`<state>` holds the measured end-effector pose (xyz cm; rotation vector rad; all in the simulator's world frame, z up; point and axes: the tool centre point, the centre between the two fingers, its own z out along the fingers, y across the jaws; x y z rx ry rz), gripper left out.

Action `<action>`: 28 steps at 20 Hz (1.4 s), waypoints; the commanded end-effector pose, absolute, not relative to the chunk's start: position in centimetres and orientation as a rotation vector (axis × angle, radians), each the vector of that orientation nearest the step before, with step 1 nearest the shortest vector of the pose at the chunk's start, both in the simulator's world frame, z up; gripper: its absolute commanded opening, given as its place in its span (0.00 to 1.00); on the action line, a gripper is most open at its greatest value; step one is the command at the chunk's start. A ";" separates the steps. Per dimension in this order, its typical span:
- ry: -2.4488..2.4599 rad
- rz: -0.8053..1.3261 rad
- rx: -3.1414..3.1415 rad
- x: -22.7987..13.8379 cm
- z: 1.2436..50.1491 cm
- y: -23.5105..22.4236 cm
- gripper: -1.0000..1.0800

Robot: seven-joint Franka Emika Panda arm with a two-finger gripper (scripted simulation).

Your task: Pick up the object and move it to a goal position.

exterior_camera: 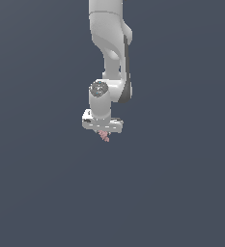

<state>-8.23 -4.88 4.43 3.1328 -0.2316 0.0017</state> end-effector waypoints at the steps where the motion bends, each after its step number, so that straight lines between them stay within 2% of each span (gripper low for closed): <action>1: -0.231 0.000 3.133 -8.3 4.3 -4.8 0.00; 16: -0.232 0.006 3.133 -7.8 5.8 -4.9 0.00; 28: -0.232 0.005 3.133 -5.6 13.8 -5.1 0.00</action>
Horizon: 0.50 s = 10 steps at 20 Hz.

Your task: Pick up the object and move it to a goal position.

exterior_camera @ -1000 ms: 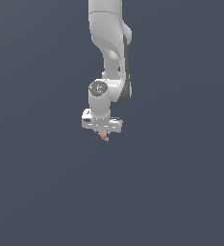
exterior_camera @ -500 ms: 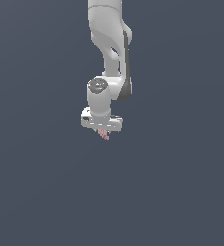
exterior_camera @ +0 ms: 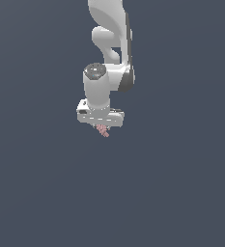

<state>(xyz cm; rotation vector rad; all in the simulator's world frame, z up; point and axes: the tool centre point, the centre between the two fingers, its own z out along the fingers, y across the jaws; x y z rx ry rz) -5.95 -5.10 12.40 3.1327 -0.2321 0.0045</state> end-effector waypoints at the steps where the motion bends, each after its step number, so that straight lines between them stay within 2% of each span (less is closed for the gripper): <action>1: -0.232 0.005 3.133 -5.3 14.8 -5.2 0.00; 10: -0.232 0.003 3.132 -2.8 23.6 -5.4 0.00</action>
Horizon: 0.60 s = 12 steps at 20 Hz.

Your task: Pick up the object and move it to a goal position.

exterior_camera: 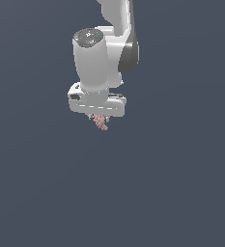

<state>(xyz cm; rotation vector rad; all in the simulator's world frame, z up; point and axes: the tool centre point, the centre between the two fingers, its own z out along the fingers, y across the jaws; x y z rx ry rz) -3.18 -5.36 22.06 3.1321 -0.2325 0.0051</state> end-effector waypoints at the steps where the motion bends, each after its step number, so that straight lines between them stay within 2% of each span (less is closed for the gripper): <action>1: -0.232 0.003 3.132 -2.5 24.5 -5.4 0.00; 12: -0.232 0.002 3.132 0.6 34.5 -5.7 0.00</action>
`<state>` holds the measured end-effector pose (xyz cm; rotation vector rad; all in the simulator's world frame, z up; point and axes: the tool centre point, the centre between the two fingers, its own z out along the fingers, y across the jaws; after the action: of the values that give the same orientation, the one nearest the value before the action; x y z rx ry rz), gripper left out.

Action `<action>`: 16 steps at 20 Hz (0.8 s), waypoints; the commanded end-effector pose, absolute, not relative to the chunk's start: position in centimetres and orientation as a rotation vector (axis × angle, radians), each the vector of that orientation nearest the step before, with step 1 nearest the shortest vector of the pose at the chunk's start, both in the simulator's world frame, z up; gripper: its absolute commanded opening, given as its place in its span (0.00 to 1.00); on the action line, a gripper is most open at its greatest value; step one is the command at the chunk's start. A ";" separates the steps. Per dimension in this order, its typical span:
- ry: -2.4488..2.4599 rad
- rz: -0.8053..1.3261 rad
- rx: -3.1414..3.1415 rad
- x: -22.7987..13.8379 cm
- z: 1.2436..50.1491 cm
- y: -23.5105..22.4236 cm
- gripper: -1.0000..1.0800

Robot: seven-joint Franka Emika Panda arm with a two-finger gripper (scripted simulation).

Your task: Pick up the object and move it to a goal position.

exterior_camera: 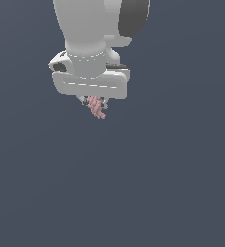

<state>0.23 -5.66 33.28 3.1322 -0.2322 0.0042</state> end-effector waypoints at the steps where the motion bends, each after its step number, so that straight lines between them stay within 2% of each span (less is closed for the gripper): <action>1: -0.232 0.002 3.132 0.8 35.3 -5.7 0.00; 16: -0.231 0.001 3.133 3.9 44.0 -6.0 0.00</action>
<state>3.68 -5.93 43.36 3.1328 -0.2311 0.0018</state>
